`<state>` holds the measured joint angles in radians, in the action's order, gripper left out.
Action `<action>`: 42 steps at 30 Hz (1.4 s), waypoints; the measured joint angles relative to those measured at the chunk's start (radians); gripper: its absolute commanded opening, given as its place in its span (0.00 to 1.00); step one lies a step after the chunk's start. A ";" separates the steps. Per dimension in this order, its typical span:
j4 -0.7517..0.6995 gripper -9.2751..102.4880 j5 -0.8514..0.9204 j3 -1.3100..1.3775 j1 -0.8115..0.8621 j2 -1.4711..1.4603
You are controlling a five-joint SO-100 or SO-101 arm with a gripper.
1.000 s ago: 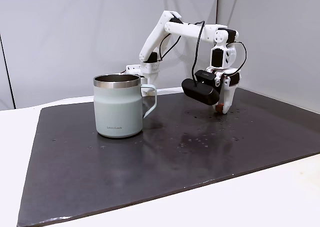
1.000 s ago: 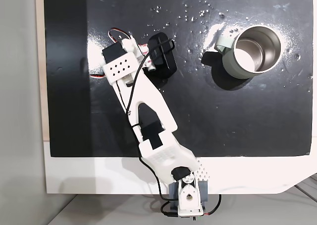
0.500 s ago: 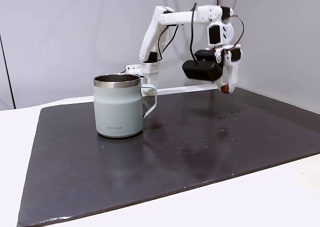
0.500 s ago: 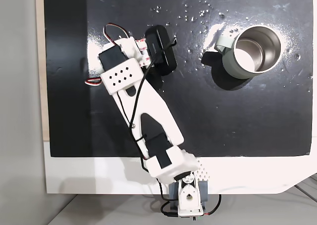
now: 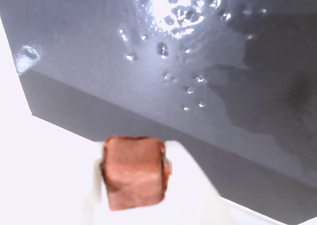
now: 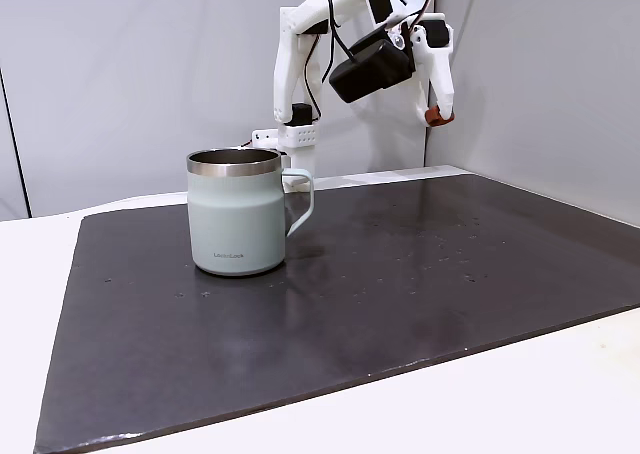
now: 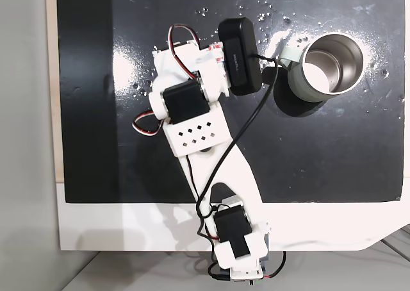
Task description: Grasp a cube and put it in the cup.
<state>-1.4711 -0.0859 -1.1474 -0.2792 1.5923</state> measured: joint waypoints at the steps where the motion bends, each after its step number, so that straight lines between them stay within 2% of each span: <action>1: -0.006 0.10 0.000 0.000 0.003 0.009; 7: -0.020 0.09 -0.003 0.000 0.091 0.058; 18: -0.034 0.09 0.018 0.072 0.509 0.038; 28: -0.060 0.09 0.117 0.258 0.736 -0.132; 38: -0.087 0.10 0.229 0.290 0.827 -0.236; 42: -0.152 0.10 0.279 0.290 0.833 -0.264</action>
<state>-1.6230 0.1933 -0.8575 0.5538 1.3284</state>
